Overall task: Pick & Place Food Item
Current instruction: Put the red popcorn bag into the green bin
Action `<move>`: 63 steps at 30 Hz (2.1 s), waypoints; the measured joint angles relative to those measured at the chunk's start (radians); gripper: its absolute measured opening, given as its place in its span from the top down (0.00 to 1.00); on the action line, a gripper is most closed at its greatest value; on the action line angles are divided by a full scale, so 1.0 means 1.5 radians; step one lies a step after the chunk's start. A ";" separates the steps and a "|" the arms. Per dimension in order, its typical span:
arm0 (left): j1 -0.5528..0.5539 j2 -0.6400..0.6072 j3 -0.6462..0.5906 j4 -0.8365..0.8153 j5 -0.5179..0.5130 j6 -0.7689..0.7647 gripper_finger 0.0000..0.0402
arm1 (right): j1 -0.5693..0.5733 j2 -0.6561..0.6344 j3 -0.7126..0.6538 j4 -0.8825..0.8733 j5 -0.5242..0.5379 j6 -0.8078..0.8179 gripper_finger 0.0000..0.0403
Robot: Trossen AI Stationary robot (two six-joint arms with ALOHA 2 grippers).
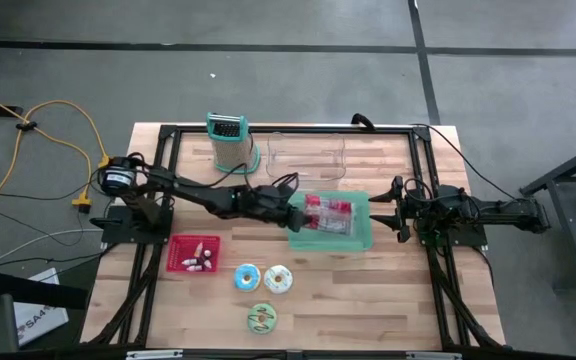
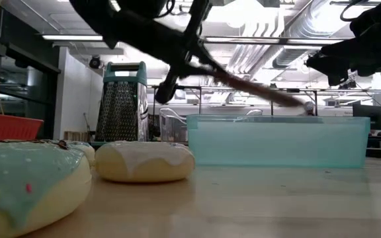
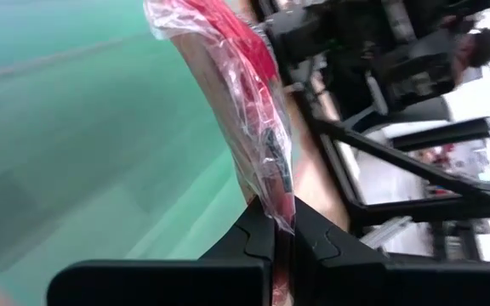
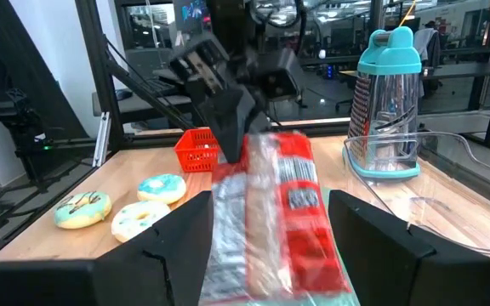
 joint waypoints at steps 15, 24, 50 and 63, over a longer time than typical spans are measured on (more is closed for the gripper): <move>0.011 0.026 -0.004 -0.019 -0.002 -0.036 1.00 | 0.000 0.000 0.000 0.000 0.000 0.000 0.45; 0.026 0.046 -0.004 0.013 0.025 -0.045 1.00 | 0.000 0.000 0.000 0.000 0.000 0.000 0.45; 0.013 0.046 -0.004 0.053 0.034 -0.025 0.71 | 0.000 0.000 0.000 0.000 0.000 0.000 0.45; 0.075 0.044 -0.004 0.030 0.222 -0.032 0.71 | 0.000 0.000 0.000 0.000 0.000 0.000 0.45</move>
